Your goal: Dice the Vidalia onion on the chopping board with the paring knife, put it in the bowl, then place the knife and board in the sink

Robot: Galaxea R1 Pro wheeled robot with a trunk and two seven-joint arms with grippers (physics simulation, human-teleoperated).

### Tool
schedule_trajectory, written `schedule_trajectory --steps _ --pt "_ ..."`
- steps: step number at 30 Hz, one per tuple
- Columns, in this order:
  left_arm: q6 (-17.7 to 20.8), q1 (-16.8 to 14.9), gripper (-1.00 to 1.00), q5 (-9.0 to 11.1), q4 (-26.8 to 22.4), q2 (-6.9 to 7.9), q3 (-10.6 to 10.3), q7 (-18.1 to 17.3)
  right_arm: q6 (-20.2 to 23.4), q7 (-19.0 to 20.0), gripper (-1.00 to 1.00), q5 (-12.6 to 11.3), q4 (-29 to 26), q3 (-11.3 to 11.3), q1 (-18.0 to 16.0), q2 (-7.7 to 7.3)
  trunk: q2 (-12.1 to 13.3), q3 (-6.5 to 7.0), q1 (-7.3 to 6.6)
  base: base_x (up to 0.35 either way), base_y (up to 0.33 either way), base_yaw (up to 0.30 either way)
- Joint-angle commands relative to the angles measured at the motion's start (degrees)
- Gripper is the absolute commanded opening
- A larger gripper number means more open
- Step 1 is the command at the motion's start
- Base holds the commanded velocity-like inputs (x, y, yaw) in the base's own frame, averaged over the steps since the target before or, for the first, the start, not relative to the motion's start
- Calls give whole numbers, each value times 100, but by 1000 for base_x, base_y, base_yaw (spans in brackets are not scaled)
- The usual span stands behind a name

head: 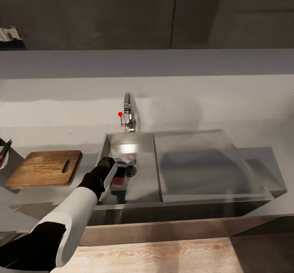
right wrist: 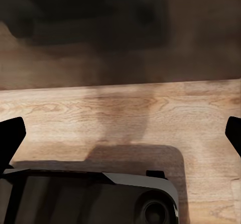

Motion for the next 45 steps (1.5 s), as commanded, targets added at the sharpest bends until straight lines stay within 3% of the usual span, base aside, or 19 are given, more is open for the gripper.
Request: schedule_trajectory --steps 1,8,18,33,45 --pt "23 -4 -100 40 -7 3 -24 44 -11 37 100 54 -11 -43 0 10 -10 0 4 0 0 0" --pt "26 -4 -100 40 -76 3 -24 54 -11 37 100 54 -9 -43 0 10 -10 63 4 0 0 0" --pt "169 -4 -100 49 -795 -3 -24 84 -11 37 100 54 -10 -43 0 10 -10 153 4 0 0 0" --pt "1078 13 -100 57 -2136 -6 -33 88 -11 37 100 54 -2 -43 0 10 -10 288 4 0 0 0" --pt "1113 23 -100 58 -2381 -6 -31 88 -11 37 100 54 -2 -43 0 10 -10 396 4 0 45 0"
